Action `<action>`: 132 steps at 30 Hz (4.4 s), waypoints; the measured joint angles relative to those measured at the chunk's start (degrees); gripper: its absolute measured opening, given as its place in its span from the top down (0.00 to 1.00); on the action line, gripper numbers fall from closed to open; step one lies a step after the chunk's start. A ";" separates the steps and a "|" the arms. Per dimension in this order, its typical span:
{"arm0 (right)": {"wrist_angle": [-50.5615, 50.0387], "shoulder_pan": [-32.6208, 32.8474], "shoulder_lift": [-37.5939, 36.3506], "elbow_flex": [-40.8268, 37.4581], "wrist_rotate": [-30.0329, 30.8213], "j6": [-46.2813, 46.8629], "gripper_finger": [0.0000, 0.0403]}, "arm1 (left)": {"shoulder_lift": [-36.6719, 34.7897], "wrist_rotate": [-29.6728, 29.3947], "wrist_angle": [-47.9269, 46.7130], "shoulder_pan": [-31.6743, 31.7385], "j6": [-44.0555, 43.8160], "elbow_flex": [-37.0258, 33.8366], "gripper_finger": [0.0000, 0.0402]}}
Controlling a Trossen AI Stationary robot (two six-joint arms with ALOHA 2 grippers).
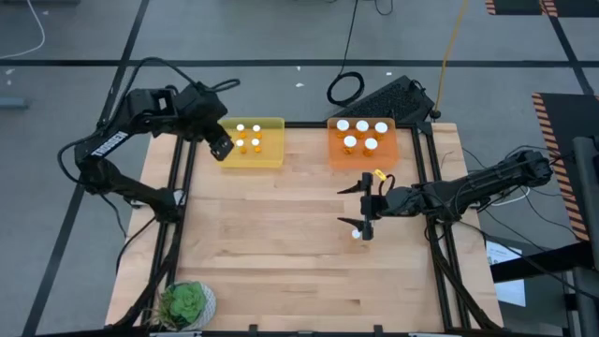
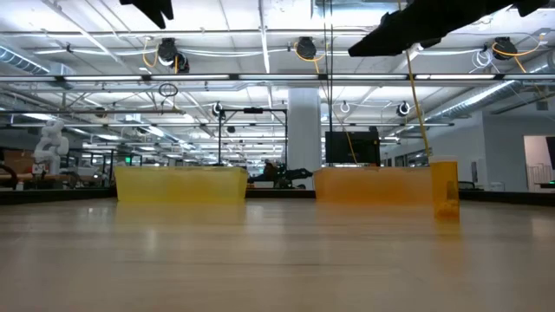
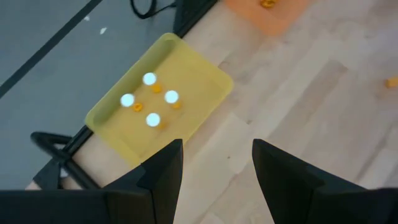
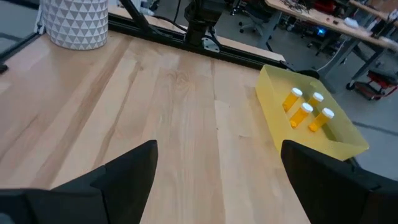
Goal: Pick and place medicine bottles into bin by pill shape (circle, oval)
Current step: Put the small yellow pill bottle into the transparent yellow bin
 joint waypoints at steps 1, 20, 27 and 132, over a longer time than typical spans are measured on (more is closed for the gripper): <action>0.00 0.00 0.00 0.00 0.00 0.73 0.16 | 0.02 -0.02 0.06 -0.93 0.17 0.00 0.51; -23.92 6.82 -15.02 0.02 -4.46 21.39 0.23 | -0.52 -2.13 1.60 -12.27 3.99 0.00 0.51; -35.01 11.98 -20.67 0.04 -5.50 28.94 0.26 | -0.52 -2.06 4.28 -14.46 5.46 -0.02 0.51; 55.67 17.97 35.33 -30.86 9.13 28.04 0.29 | 2.76 7.30 14.71 -24.30 18.57 -0.04 0.51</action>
